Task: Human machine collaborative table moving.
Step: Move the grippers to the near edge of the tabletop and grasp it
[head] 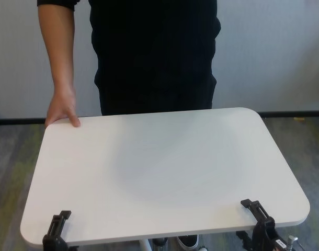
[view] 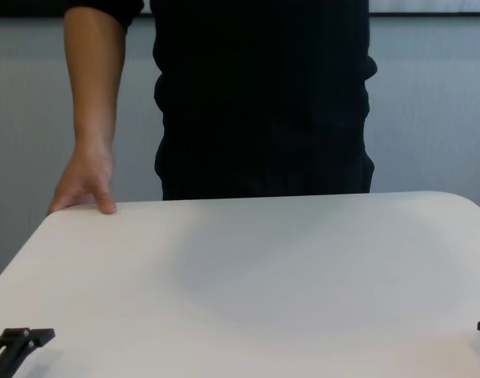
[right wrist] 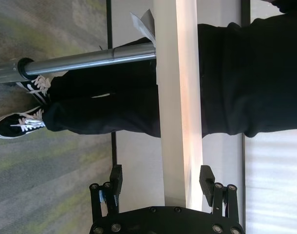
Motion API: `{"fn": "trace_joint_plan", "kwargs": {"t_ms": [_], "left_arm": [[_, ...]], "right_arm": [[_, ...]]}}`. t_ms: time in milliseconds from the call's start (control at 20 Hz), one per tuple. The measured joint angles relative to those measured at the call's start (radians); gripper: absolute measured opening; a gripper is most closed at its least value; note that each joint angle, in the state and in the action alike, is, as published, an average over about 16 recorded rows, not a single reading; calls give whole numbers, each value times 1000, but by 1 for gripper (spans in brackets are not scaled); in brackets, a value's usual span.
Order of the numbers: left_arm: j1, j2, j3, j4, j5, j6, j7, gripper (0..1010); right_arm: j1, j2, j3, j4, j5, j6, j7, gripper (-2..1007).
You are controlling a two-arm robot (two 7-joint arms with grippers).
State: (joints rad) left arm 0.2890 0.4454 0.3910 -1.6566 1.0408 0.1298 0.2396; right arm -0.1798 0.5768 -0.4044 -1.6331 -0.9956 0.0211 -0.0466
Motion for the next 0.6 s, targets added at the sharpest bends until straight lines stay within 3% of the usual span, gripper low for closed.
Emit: {"fn": "trace_joint_plan", "kwargs": {"t_ms": [600], "left_arm": [[0,0,0,0,0,0,0,1000]], "right_arm": [[1,9,-14,-9,-6,0,-18,1001]]}}
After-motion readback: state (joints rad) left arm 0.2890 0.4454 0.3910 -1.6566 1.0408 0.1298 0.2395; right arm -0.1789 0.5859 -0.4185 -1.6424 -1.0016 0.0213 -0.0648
